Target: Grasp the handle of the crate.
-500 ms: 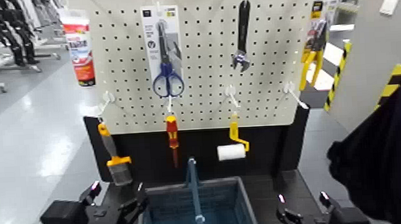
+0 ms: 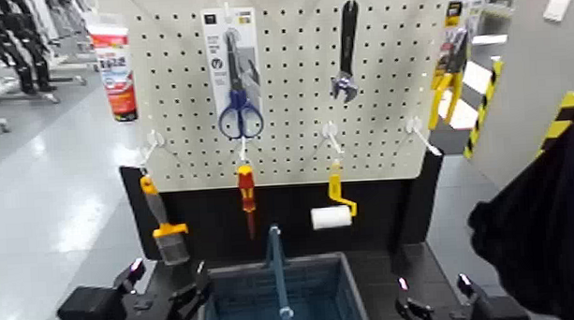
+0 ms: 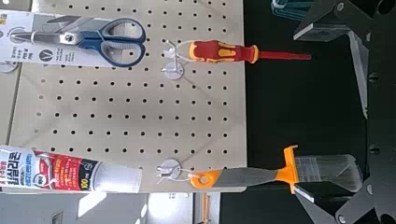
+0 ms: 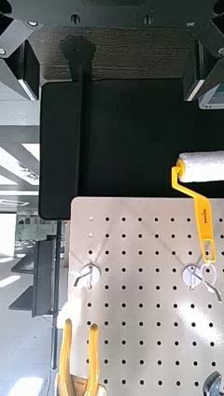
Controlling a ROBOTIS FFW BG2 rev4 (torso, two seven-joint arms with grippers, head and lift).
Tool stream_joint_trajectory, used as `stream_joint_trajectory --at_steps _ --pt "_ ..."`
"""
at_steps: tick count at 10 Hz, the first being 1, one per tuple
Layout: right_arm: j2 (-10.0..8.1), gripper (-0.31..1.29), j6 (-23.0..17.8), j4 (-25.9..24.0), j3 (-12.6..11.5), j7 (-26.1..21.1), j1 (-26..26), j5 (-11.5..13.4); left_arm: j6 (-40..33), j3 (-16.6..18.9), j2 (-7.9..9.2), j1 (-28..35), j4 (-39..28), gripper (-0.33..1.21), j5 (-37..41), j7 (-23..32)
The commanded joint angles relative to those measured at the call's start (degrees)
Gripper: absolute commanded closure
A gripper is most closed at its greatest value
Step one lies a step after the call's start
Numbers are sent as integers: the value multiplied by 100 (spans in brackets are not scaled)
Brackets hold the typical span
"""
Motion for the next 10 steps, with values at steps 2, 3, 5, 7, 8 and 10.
stream_joint_trajectory --at_steps 2,3,5,7,8,10 --pt "0 15 35 7 9 0 -9 0 281 116 -47 -79 -9 16 650 -201" --pt "0 15 53 7 18 0 -9 0 536 116 32 -158 -79 16 1072 -280" --pt "-9 14 70 7 35 0 -35 0 1538 248 129 -448 -255 16 2135 -579" --pt "-18 14 79 7 44 0 -44 0 2566 503 164 -659 -220 16 3551 -623" --pt "-18 14 79 7 53 0 -44 0 3050 617 216 -799 -158 16 4095 -623" --pt "-18 14 70 7 44 9 -35 -18 3674 635 322 -1098 299 16 5423 -728"
